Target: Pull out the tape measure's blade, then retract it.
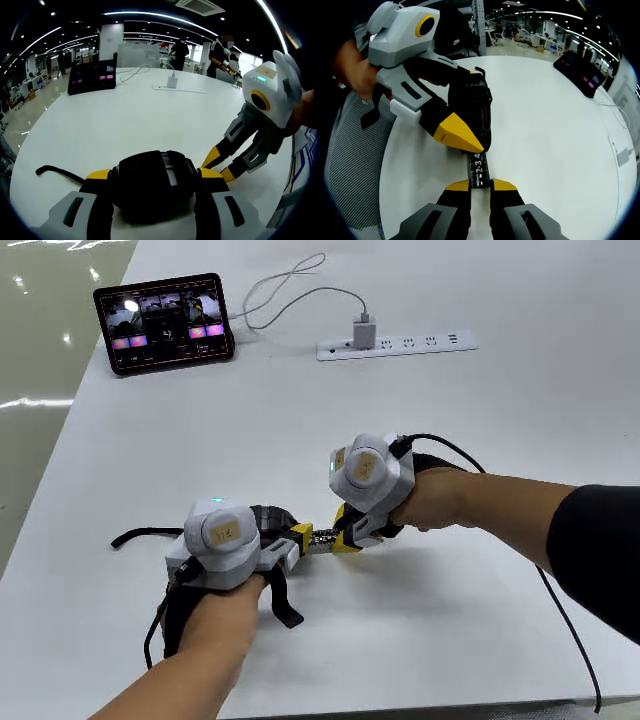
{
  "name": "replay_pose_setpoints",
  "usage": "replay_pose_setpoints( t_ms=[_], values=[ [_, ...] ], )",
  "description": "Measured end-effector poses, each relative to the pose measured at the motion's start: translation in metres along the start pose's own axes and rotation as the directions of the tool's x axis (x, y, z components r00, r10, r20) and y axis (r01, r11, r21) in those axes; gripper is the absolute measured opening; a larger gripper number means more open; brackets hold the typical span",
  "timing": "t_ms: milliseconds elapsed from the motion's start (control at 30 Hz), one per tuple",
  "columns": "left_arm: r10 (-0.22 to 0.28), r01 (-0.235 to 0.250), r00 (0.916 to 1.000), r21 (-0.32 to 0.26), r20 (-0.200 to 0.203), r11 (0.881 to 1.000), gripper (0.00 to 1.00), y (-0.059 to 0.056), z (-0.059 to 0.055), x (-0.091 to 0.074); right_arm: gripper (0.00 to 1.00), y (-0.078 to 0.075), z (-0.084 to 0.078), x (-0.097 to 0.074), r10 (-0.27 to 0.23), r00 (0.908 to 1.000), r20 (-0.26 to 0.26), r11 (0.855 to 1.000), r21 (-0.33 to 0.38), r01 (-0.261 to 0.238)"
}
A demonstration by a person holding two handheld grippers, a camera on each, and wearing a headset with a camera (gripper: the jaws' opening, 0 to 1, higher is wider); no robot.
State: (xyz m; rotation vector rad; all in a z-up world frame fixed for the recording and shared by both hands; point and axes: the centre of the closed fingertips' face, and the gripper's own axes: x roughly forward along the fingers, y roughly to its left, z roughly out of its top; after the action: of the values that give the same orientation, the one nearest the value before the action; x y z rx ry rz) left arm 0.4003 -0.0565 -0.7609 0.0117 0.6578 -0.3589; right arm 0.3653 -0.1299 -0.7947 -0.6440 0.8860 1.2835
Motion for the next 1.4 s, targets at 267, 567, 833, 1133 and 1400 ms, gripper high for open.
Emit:
replay_pose_setpoints(
  t_ms=[267,567,833,1133,1400],
  values=[
    [-0.001,0.001,1.0000,0.000,0.000,1.000,0.61,0.000,0.000,0.000,0.10,0.001,0.003,0.001,-0.001,1.0000,0.005,1.000,-0.001,0.001],
    [-0.002,0.002,1.0000,-0.003,0.001,1.000,0.61,0.000,0.000,0.000,0.09,0.001,0.008,0.004,-0.004,0.9998,0.017,1.000,0.004,0.004],
    [-0.002,0.002,1.0000,-0.001,0.003,1.000,0.61,0.000,0.000,0.000,0.10,0.002,0.012,0.006,-0.003,0.9996,0.030,1.000,0.012,0.003],
    [-0.003,0.003,1.0000,-0.002,0.004,1.000,0.61,0.000,0.001,0.000,0.10,0.003,0.017,0.009,0.001,0.9990,0.045,1.000,0.020,-0.002],
    [-0.004,0.004,1.0000,-0.005,0.005,1.000,0.61,0.001,0.001,0.001,0.10,0.003,0.022,0.011,0.000,0.9985,0.054,1.000,0.024,-0.002]
  ],
)
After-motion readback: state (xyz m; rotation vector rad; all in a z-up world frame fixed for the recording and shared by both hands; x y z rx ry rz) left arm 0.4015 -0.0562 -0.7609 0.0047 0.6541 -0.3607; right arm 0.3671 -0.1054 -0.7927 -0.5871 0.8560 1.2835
